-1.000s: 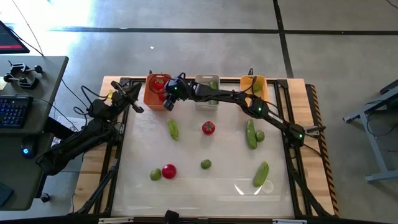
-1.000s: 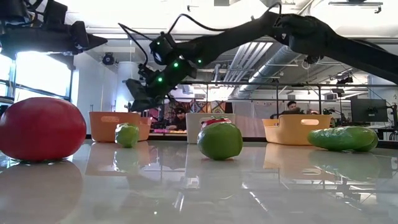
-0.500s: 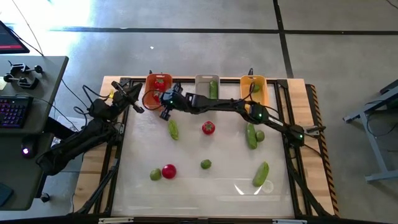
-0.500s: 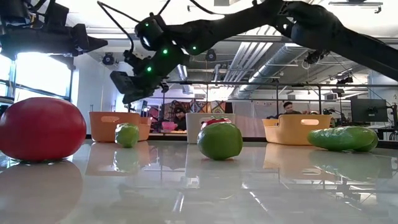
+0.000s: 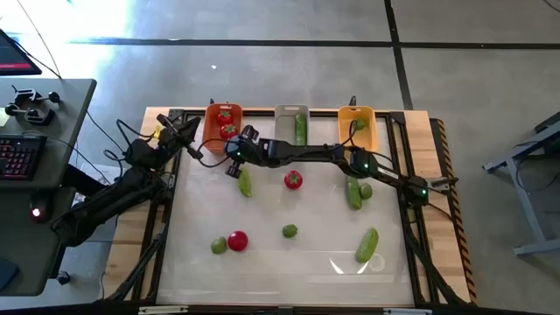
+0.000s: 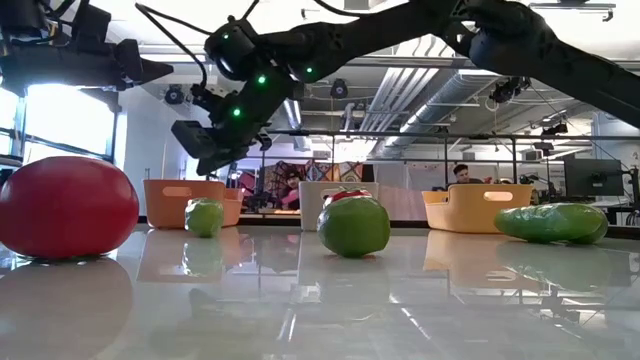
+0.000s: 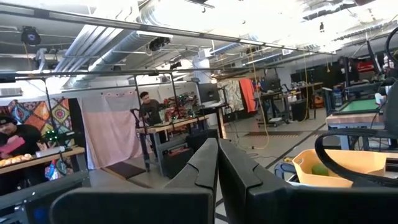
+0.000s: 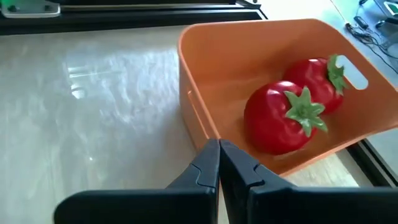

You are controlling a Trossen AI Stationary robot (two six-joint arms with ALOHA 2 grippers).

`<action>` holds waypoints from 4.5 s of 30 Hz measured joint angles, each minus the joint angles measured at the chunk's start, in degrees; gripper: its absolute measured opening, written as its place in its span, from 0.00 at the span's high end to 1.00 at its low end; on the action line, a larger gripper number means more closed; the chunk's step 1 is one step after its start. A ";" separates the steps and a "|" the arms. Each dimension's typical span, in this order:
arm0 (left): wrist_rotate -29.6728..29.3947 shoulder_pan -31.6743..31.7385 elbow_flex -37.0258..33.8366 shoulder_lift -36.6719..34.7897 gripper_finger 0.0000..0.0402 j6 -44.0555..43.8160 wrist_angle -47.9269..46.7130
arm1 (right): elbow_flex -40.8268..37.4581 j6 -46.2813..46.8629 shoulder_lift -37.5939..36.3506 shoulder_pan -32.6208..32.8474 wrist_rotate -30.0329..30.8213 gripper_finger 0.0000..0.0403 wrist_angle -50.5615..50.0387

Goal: Sort produce into baskets
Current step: Put the bottom left lime into the yellow bin

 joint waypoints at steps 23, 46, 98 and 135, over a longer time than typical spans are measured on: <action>0.26 -0.02 0.00 0.02 1.00 0.53 0.11 | -28.29 2.23 -15.70 3.27 5.63 1.00 17.92; 17.84 -8.51 0.46 3.08 1.00 -2.62 -10.84 | -75.77 11.73 -49.24 4.35 12.48 1.00 33.55; -3.86 -48.82 27.25 32.84 1.00 -19.24 -52.25 | -87.30 13.20 -51.49 8.08 11.67 1.00 51.65; -3.83 -83.43 50.29 73.64 0.52 -61.83 -75.31 | -87.32 16.02 -51.47 16.36 20.08 1.00 44.86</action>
